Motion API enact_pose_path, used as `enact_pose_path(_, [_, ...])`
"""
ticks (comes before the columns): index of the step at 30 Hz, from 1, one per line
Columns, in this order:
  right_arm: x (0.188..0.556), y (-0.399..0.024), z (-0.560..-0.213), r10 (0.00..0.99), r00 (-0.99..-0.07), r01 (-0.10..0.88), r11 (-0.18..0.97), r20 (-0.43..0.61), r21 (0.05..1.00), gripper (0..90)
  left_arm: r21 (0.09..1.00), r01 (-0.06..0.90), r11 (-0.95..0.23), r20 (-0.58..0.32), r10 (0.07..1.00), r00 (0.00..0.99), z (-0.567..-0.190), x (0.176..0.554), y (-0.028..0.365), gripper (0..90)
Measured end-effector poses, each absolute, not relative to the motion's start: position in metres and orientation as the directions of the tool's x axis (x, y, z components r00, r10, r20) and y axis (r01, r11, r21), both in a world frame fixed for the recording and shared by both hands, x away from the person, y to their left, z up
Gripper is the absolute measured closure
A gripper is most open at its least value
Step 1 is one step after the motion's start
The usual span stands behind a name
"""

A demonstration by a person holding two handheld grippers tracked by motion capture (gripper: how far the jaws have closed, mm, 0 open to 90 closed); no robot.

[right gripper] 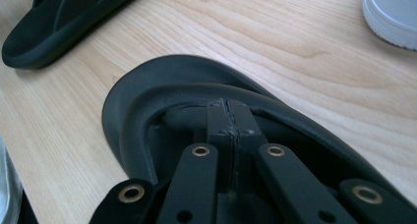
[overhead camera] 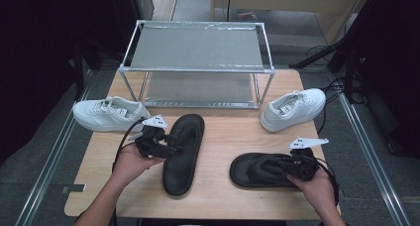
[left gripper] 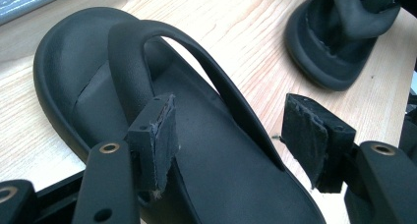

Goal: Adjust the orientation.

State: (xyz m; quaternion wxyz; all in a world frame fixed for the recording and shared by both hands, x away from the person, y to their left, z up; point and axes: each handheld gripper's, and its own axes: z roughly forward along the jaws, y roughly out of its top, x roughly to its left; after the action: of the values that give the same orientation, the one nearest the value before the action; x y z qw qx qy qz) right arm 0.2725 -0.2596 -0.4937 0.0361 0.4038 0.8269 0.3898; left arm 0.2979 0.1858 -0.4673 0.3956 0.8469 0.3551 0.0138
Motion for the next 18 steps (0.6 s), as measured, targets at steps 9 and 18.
enact_pose_path(9, [0.287, -0.246, -0.492, 0.692, -0.675, 0.632, 0.365, 0.254, 0.684, 90.0, 0.685, 0.596, -0.419, -0.259, 0.625, 0.737, -0.467, 0.295, 0.191, 38.2])
enact_pose_path(18, [0.302, -0.23, -0.493, 0.693, -0.681, 0.619, 0.373, 0.237, 0.691, 90.0, 0.689, 0.597, -0.411, -0.259, 0.631, 0.732, -0.467, 0.294, 0.194, 38.2])
